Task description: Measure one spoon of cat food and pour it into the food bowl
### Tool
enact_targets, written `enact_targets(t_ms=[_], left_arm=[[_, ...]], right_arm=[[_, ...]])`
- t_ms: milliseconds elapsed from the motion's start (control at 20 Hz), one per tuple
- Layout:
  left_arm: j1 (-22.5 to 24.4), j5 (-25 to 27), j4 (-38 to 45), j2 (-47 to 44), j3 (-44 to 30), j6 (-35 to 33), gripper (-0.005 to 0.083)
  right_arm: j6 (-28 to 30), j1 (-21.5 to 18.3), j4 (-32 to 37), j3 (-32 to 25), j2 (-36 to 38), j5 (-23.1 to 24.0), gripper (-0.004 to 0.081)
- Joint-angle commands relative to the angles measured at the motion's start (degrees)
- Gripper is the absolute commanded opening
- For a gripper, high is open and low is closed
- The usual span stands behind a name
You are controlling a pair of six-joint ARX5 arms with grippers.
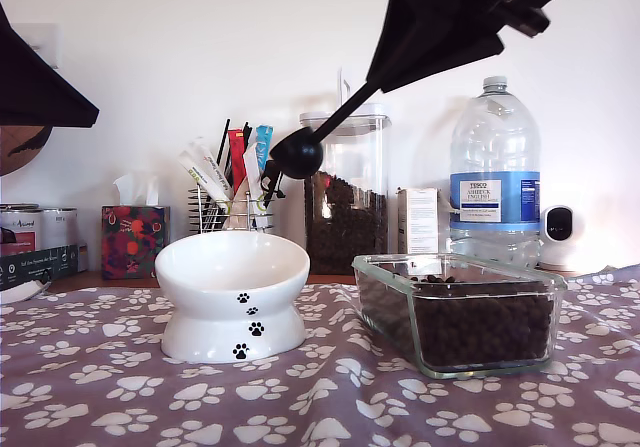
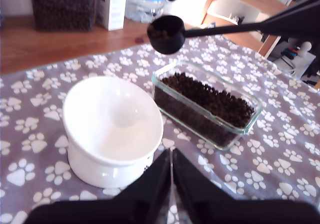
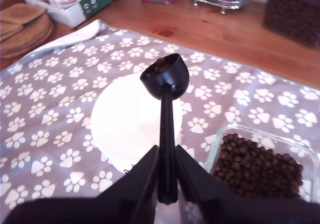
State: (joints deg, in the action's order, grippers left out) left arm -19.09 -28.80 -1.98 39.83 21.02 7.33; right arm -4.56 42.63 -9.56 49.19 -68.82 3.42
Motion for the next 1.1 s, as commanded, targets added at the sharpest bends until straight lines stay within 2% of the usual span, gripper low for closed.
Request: enact_targets(t_ms=[0,250,650,1050], left_arm=[[-0.22,-0.37,1.01,-0.09,-0.15,-0.26,-0.0019],[-0.22,-0.59,1.03,-0.09,-0.15,-0.26,-0.0019],[-0.22,-0.83,1.20,-0.09,-0.15,-0.24,-0.0019],[-0.22,-0.83,1.20,-0.09,-0.15,-0.24,-0.0019]], right_arm=[[0.63,1.18,1.18,0.44,-2.36,-0.11,-0.0013],[7.48,3.10,2.01,0.44,-5.29,1.70,-0.0013],[23.69,4.87,5.14,0.44,-9.64,7.78,-0.0013],[42.64,5.75,8.90,0.44,-11.69,8.98,-0.0013]])
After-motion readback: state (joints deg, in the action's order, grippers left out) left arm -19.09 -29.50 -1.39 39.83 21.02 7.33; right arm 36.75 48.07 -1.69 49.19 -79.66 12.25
